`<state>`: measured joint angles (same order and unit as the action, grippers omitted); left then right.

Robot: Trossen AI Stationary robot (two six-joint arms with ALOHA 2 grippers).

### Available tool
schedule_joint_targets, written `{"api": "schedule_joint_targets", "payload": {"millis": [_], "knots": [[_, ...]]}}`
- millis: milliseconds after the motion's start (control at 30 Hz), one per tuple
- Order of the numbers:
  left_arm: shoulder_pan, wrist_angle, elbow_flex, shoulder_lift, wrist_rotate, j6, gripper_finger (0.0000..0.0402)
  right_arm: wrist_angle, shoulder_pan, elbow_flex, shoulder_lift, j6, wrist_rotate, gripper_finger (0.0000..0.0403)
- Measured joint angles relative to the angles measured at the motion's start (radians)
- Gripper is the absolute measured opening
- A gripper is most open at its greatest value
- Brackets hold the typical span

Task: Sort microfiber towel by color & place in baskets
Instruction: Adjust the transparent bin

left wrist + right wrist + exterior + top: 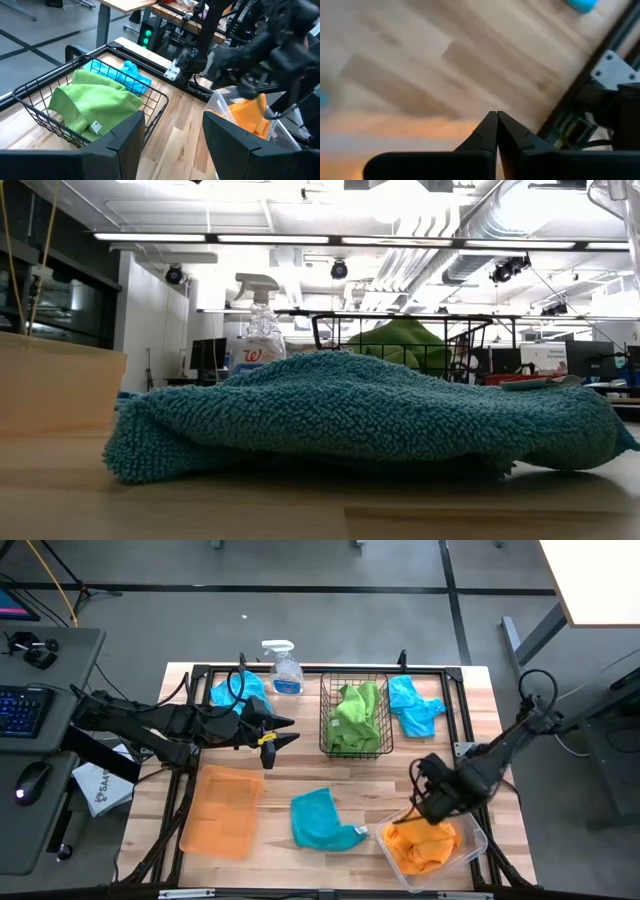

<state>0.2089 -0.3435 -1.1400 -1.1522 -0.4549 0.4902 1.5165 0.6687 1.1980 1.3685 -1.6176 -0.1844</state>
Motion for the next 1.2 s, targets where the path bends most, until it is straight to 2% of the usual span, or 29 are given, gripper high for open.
{"api": "schedule_joint_targets", "payload": {"millis": [133,233,367,600,900,1100,1200], "knots": [[0.000,0.001,0.000,0.000,0.000,0.022,0.0188,-0.051,-0.072,-0.096,-0.052,0.004,-0.006,0.0002],[0.001,0.002,0.000,0.000,0.000,0.033,0.0188,-0.139,-0.097,-0.145,-0.084,0.038,0.051,0.0001],[0.002,0.002,0.000,0.000,0.000,0.033,0.0188,-0.155,-0.091,-0.166,-0.095,0.051,0.112,0.0001],[0.002,0.002,0.000,0.000,0.000,0.032,0.0188,-0.127,-0.025,-0.125,-0.095,-0.020,0.143,0.0000],[0.002,0.000,0.000,0.000,0.000,0.031,0.0188,-0.122,0.120,-0.087,-0.095,-0.224,0.194,0.0000],[0.002,-0.003,0.000,0.000,0.004,0.030,0.0188,-0.149,0.190,-0.087,-0.095,-0.366,0.201,0.0000],[0.002,-0.003,0.000,0.000,0.006,0.030,0.0188,-0.153,0.209,-0.078,-0.094,-0.426,0.170,0.0000]]}}
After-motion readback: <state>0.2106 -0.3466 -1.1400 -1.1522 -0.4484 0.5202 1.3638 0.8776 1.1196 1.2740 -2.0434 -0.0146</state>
